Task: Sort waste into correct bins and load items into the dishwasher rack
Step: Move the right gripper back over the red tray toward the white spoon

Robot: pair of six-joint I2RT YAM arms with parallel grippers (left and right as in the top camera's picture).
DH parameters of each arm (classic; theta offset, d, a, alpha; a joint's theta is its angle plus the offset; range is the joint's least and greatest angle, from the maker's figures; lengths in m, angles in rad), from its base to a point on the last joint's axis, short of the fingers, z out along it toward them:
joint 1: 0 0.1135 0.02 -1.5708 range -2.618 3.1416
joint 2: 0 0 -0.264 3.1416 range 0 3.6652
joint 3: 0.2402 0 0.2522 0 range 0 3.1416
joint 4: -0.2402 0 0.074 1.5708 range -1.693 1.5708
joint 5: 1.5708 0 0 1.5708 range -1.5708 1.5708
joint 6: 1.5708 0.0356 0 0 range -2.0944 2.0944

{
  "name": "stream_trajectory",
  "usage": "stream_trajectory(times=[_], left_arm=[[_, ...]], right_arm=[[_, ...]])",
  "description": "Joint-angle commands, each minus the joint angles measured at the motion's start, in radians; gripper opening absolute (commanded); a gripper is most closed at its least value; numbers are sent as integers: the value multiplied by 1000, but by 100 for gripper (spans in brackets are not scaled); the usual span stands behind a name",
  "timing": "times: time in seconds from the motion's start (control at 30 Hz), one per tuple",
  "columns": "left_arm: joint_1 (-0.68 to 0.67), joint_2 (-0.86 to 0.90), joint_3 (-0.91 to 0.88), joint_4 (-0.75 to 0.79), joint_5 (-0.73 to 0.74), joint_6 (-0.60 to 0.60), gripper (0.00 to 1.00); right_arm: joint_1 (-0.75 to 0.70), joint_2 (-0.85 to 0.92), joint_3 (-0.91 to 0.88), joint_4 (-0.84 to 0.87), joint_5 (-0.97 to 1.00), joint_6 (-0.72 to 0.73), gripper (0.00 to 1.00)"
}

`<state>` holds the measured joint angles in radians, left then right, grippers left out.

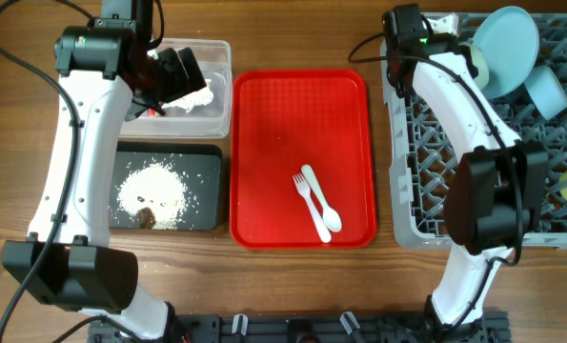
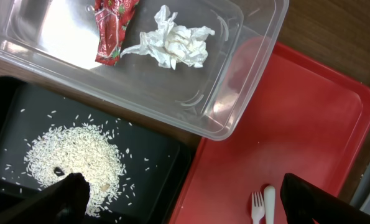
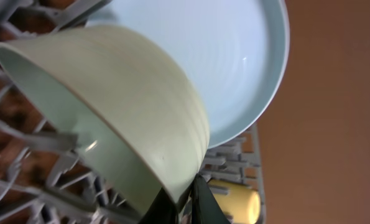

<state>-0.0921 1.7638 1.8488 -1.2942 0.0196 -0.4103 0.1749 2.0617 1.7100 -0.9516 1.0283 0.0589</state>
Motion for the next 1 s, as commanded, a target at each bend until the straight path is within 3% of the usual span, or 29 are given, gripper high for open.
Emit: stream_trajectory(times=[0.0,0.03,0.13,0.2,0.3,0.43,0.73,0.97], left_arm=[[1,-4,3,3,-10,-17,100],[1,-4,3,3,-10,-17,100],[1,-4,3,3,-10,-17,100],[1,-4,3,2,-10,-16,100],[1,-4,3,2,-10,-16,100],[1,-4,3,-5,-10,-16,100],[1,-4,3,-11,-10,-17,100],[1,-4,3,-14,-10,-17,100]], right_arm=[[18,-37,-16,-14,-339,57,5],[18,-66,-16,-14,-375,56,13],[17,-209,-16,-2,-457,45,56],[18,-309,-16,-4,-649,-3,64],[18,-376,-16,-50,-1036,-59,65],[23,-381,-18,-193,-1276,-52,61],[188,-381,-168,-272,-1284,24,58],[350,-379,-426,-122,-1131,56,63]])
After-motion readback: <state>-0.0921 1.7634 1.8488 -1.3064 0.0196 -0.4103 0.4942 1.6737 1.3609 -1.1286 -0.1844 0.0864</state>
